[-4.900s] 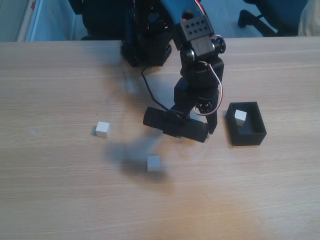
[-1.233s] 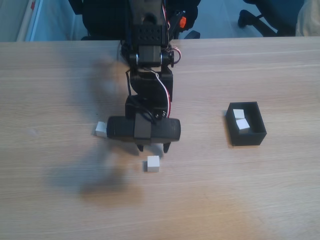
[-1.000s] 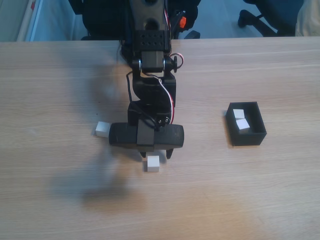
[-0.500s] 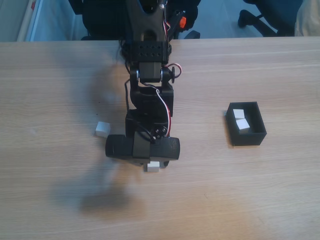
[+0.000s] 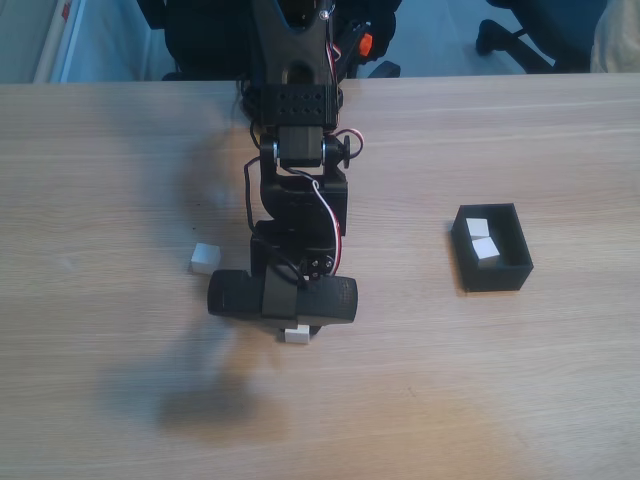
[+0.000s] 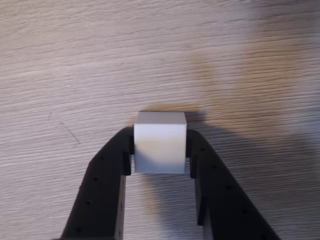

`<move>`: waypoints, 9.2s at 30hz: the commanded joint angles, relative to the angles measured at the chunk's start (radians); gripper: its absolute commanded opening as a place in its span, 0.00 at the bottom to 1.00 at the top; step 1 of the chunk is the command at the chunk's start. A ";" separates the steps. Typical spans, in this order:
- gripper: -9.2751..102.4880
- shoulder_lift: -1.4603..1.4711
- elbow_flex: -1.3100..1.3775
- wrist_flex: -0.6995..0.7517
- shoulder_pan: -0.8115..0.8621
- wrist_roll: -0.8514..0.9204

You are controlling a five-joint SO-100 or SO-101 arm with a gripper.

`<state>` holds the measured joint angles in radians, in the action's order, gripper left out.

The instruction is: Pick blocks and place them in the box.

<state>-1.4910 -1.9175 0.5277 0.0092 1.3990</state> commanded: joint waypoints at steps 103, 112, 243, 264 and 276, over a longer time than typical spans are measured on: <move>0.26 -0.178 0.017 0.500 0.456 0.123; 0.26 -0.126 0.032 0.465 0.482 0.198; 0.08 -1.213 -0.503 0.532 -0.305 0.067; 0.08 -1.917 -1.114 0.732 0.052 0.104; 0.09 -1.919 -1.293 0.831 -0.002 0.081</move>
<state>-3.3840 -3.1493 1.2870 0.0215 1.4772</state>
